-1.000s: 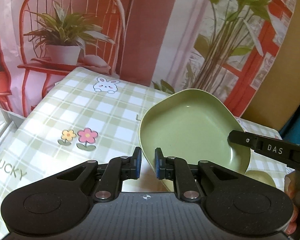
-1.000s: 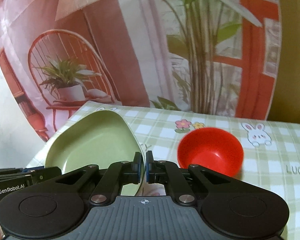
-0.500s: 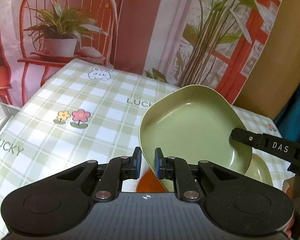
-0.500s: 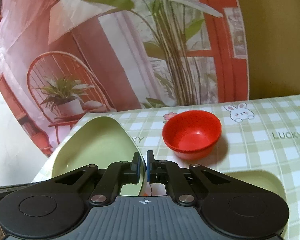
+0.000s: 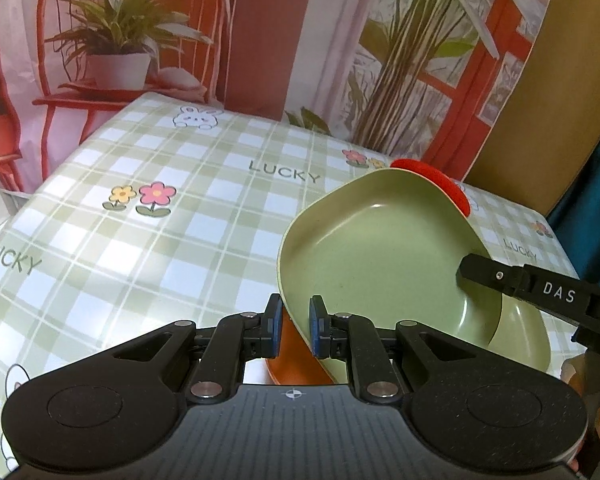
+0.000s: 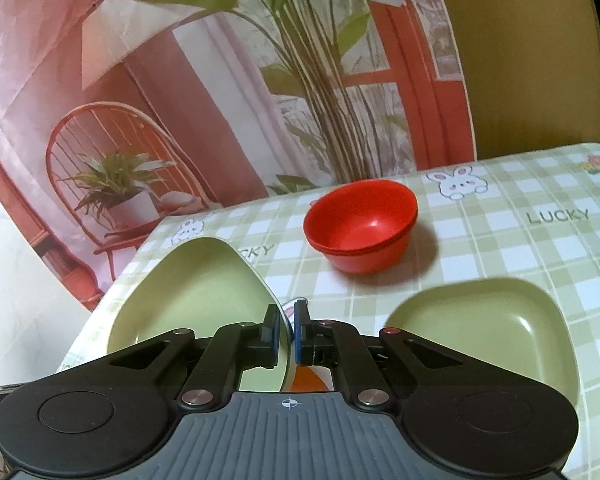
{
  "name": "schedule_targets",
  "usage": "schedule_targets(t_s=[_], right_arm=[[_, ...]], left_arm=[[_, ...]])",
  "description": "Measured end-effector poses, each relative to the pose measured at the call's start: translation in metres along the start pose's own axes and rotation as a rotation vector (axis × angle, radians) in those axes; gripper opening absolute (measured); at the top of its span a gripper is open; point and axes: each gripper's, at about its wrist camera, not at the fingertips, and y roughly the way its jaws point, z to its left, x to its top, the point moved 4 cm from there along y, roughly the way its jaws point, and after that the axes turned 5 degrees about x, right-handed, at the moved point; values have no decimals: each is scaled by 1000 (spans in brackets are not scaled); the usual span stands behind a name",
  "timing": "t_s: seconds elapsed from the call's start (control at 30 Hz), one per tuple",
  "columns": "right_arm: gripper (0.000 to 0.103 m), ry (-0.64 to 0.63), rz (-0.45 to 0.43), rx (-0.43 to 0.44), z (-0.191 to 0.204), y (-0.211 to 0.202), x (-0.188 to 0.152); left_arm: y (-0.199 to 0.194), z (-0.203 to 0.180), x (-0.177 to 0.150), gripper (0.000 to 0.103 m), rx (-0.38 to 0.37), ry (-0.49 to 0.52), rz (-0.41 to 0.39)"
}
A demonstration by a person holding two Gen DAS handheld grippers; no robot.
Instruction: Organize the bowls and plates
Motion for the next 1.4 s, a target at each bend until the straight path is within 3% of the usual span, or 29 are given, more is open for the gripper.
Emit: schedule_targets(t_s=[0.67,1.4], right_arm=[[7,-41,62,-39,-13,9,-27],[7,-69,86,-56,-15,12,-35]], left_arm=[[9,-1,-23,15,-13,8,94],[7,2,-25,16,-5,3,80]])
